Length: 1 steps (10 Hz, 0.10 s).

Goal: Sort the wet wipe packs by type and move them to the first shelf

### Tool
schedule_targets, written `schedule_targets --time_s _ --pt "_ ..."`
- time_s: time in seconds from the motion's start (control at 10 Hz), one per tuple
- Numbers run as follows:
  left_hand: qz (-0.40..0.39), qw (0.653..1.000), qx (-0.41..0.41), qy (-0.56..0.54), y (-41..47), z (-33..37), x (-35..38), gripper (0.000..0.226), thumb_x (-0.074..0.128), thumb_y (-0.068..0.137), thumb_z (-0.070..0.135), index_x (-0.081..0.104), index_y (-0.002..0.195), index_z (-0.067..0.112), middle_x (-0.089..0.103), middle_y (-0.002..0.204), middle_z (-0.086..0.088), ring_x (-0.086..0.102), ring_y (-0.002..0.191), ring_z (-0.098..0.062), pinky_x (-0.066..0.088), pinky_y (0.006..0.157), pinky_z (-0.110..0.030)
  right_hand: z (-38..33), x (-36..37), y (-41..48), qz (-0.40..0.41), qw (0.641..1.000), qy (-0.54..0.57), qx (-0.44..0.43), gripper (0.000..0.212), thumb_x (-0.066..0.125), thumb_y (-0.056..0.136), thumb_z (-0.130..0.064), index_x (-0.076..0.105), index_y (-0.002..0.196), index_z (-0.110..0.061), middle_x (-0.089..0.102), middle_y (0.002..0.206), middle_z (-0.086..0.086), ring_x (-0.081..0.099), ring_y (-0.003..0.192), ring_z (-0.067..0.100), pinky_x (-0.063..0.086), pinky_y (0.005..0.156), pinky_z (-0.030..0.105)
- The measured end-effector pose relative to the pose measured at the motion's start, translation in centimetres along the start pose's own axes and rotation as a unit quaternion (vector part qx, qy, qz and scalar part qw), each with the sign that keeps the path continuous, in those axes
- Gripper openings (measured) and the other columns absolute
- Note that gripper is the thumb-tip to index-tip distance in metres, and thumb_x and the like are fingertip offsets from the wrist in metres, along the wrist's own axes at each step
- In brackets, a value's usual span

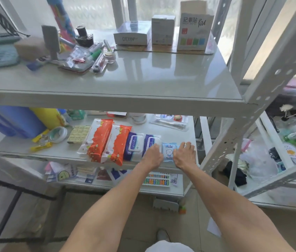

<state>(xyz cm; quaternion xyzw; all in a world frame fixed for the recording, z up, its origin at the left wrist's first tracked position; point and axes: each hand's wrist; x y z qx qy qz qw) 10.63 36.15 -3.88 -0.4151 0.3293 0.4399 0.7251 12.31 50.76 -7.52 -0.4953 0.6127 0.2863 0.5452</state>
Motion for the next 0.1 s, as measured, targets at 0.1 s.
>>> schedule_targets --time_s 0.1 --pt "0.030 1.000 -0.001 0.001 -2.20 -2.81 -2.32 0.036 0.046 0.103 0.012 0.056 0.134 -0.002 0.061 0.135 -0.023 0.059 0.125 -0.038 0.046 0.104 -0.042 -2.19 -1.07 -3.10 0.003 1.000 -0.007 -0.013 0.042 0.038 0.103 -0.027 0.049 0.135 -0.002 0.041 0.142 0.021 0.041 0.129 0.038 0.038 0.107 0.047"
Point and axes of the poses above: each hand's wrist, its own y-axis towards the middle knuckle, its own x-axis out of the palm, z = x × y
